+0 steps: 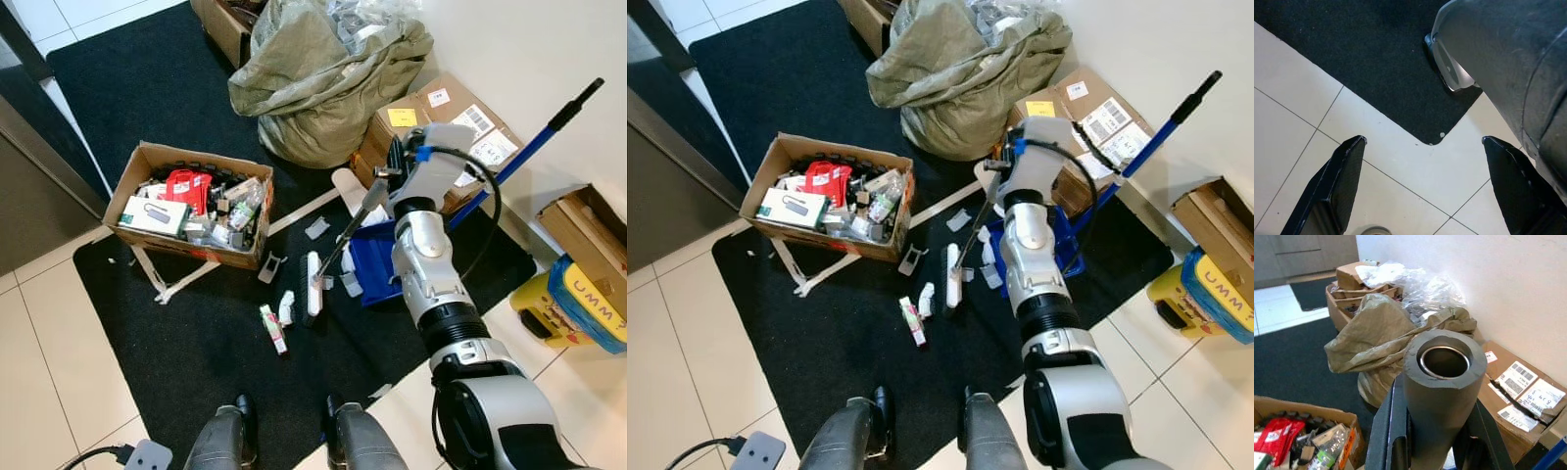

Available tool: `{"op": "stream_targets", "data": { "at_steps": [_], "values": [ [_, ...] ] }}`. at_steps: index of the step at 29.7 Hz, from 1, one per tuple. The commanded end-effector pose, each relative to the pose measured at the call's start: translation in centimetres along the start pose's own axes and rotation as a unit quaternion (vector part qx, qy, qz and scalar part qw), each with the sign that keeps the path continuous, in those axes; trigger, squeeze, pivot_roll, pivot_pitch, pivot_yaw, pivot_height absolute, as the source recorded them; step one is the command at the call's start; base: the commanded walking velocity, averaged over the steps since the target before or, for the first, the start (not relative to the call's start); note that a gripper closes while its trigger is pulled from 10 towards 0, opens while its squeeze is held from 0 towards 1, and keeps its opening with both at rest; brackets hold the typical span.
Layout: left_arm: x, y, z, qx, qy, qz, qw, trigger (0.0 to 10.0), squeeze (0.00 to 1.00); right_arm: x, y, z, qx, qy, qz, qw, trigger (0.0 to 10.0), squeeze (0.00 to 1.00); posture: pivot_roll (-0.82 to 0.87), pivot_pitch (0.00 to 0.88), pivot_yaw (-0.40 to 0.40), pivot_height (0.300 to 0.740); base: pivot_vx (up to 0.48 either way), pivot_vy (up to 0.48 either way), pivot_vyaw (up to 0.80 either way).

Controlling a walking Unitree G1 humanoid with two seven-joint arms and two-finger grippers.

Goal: Sweep floor

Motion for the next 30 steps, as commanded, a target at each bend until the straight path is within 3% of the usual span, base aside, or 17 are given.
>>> {"op": "stream_targets", "data": {
  "at_steps": [1,2,5,11,13,14,18,21,23,24,27,30],
  "values": [
    [0.8,-1.1,-2.1,-0.031,-0.002,-0.019,0.999,10.0,0.00,0.7,-0.7,-1.5,-0.015,-0.067,0.001,0.998,10.0,0.00,0.08,0.478,-0.022,0.740,0.000,0.000,0.00],
    [0.8,-1.1,-2.1,-0.031,-0.002,-0.019,0.999,10.0,0.00,0.7,-0.7,-1.5,-0.015,-0.067,0.001,0.998,10.0,0.00,0.08,0.478,-0.022,0.740,0.000,0.000,0.00],
    [0.7,-1.1,-2.1,-0.030,-0.005,-0.015,0.999,10.0,0.00,2.6,-0.5,-0.9,0.017,-0.145,-0.007,0.989,10.0,0.00,0.08,0.471,-0.025,0.740,0.000,0.000,0.00],
    [0.6,-1.0,-1.9,-0.027,-0.006,-0.011,1.000,10.0,0.00,4.7,-0.4,-0.8,0.028,-0.184,-0.026,0.982,10.0,0.00,0.08,0.465,-0.028,0.740,0.000,0.000,0.00],
    [0.4,-0.8,-1.6,-0.025,-0.006,-0.005,1.000,10.0,0.00,6.8,-0.3,-0.6,0.034,-0.217,-0.047,0.974,10.0,0.00,0.07,0.453,-0.031,0.740,0.000,0.000,0.00],
    [0.4,-0.8,-1.6,-0.025,-0.006,-0.005,1.000,10.0,0.00,6.8,-0.3,-0.6,0.034,-0.217,-0.047,0.974,10.0,0.00,0.07,0.453,-0.031,0.740,0.000,0.000,0.00],
    [0.1,-0.5,-1.2,-0.024,-0.007,0.002,1.000,10.0,0.00,9.4,-0.4,-0.5,0.032,-0.258,-0.075,0.963,10.0,0.00,0.06,0.439,-0.035,0.740,0.000,0.000,0.00],
    [0.0,-0.2,-0.9,-0.022,-0.008,0.006,1.000,10.0,0.00,10.6,-0.4,-0.2,0.032,-0.252,-0.091,0.963,10.0,0.00,0.05,0.423,-0.036,0.740,0.000,0.000,0.00],
    [-0.1,0.0,-0.7,-0.021,-0.010,0.008,1.000,10.0,0.00,11.1,-0.4,0.1,0.032,-0.217,-0.104,0.970,10.0,0.00,0.05,0.410,-0.036,0.740,0.000,0.000,0.00],
    [-0.1,0.0,-0.7,-0.021,-0.010,0.008,1.000,10.0,0.00,11.1,-0.4,0.1,0.032,-0.217,-0.104,0.970,10.0,0.00,0.05,0.410,-0.036,0.740,0.000,0.000,0.00],
    [-0.1,0.4,-0.2,-0.022,-0.012,0.010,1.000,10.0,0.00,10.4,-0.3,0.3,0.032,-0.137,-0.094,0.986,10.0,0.00,0.04,0.391,-0.037,0.740,0.000,0.000,0.00],
    [-0.1,0.5,-0.1,-0.023,-0.013,0.011,1.000,10.0,0.00,10.0,-0.2,0.2,0.029,-0.110,-0.088,0.990,10.0,0.00,0.03,0.371,-0.037,0.740,0.000,0.000,0.00]
  ]
}}
Point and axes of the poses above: a point about 5 cm out from each wrist's last joint towards the gripper, its own y axis pointing out of the wrist towards the gripper, its own z axis along the axis of the wrist's last joint, x = y × z, the point moved 2 cm from there along y, pointing out of the wrist towards the gripper, and after that the axes turned 5 degrees about -y, right-handed, at the moved point
